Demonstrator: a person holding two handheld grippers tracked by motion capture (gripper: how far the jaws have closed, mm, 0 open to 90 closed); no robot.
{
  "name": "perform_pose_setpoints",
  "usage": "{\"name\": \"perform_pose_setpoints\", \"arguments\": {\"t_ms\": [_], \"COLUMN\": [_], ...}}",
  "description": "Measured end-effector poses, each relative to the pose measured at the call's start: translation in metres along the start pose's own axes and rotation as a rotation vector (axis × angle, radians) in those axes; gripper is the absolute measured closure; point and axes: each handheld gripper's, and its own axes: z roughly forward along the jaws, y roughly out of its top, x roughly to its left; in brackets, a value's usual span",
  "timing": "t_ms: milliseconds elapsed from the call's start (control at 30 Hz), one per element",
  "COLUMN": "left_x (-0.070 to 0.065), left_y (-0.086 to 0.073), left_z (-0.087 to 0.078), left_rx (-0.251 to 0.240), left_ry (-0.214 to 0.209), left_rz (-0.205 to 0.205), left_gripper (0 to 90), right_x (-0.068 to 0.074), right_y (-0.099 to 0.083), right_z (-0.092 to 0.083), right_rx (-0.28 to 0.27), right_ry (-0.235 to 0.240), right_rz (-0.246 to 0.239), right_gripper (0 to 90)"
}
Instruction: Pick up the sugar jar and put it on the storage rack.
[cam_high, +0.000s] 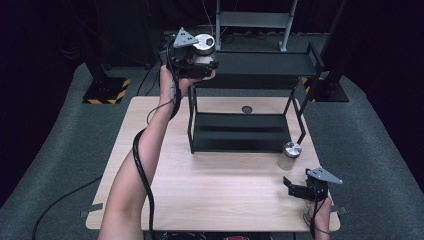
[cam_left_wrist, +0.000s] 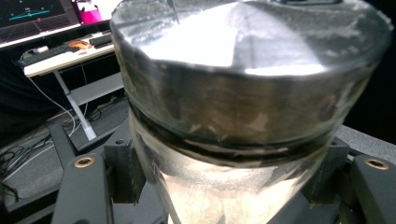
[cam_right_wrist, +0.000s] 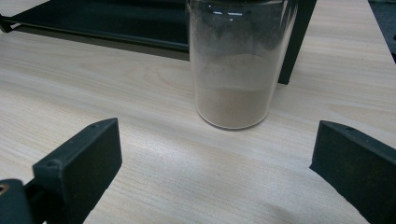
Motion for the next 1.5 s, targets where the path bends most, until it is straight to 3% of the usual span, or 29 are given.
{"name": "perform_pose_setpoints", "arguments": {"t_ms": [767,1500], "left_x": [0.012,0.02], "left_y": [0.016,0.024], "left_z": [0.034,0.054], "left_rx": [0.068,0.141], "left_ry": [0.052,0.076], "left_rz": [-0.033,-0.085], "left_gripper": [30.4,30.4], "right_x": [0.0,-0.001], "right_y": [-0.001,-0.003], "right_z": [0.0,-0.001], "right_rx": [-0.009,-0.015], "right_ry": [0.0,0.001], "right_rz": [0.002,0.002], "right_gripper": [0.6,0.6]}}
